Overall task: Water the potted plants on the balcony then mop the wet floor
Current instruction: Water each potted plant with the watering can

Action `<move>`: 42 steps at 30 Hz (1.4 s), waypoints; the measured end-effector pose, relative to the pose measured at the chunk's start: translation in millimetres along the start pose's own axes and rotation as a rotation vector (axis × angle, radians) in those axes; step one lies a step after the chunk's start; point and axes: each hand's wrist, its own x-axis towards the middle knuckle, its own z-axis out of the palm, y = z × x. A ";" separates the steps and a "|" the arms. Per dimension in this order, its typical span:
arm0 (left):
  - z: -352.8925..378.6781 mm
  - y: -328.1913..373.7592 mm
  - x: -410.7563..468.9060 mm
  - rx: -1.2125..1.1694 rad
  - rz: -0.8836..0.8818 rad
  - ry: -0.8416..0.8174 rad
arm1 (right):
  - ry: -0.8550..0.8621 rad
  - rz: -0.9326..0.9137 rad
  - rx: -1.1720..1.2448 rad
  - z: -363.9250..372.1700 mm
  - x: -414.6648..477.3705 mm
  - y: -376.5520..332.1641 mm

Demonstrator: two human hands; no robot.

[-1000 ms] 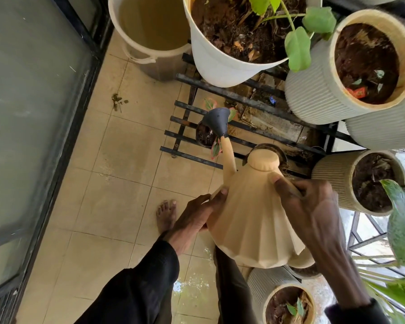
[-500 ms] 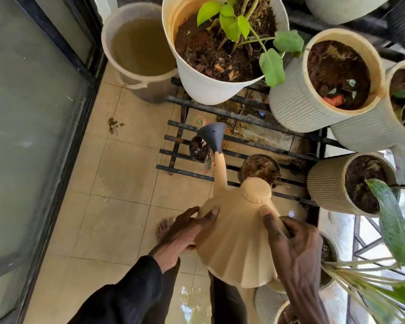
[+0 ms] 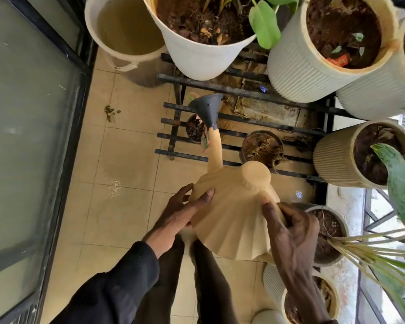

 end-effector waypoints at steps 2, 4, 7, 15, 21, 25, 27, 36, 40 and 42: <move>2.7 0.3 3.5 -0.010 -0.005 0.016 | -0.009 0.007 0.035 -0.1 0.6 2.8; 5.0 2.9 4.4 -0.014 -0.015 0.014 | -0.015 0.028 0.064 0.5 2.1 5.6; 8.4 4.3 8.3 -0.053 -0.022 0.009 | -0.008 0.055 0.106 0.1 4.1 9.5; 8.3 6.9 5.8 -0.091 0.063 -0.024 | 0.026 0.065 0.170 1.0 -2.8 19.5; 4.0 21.9 15.2 -0.076 0.007 0.019 | 0.059 0.100 0.249 12.7 -17.4 16.1; -10.5 25.5 17.0 -0.027 0.019 -0.018 | 0.109 0.122 0.289 20.0 -35.2 11.0; -15.8 30.9 16.5 -0.014 0.017 -0.067 | 0.137 0.136 0.302 24.3 -45.8 6.1; -23.1 37.8 8.2 0.105 -0.048 -0.150 | 0.209 0.243 0.370 40.3 -91.0 -0.5; -17.5 29.7 8.6 0.234 -0.062 -0.188 | 0.257 0.312 0.351 45.5 -123.7 5.6; -11.5 21.0 7.7 0.298 -0.067 -0.193 | 0.290 0.362 0.386 47.2 -143.9 7.5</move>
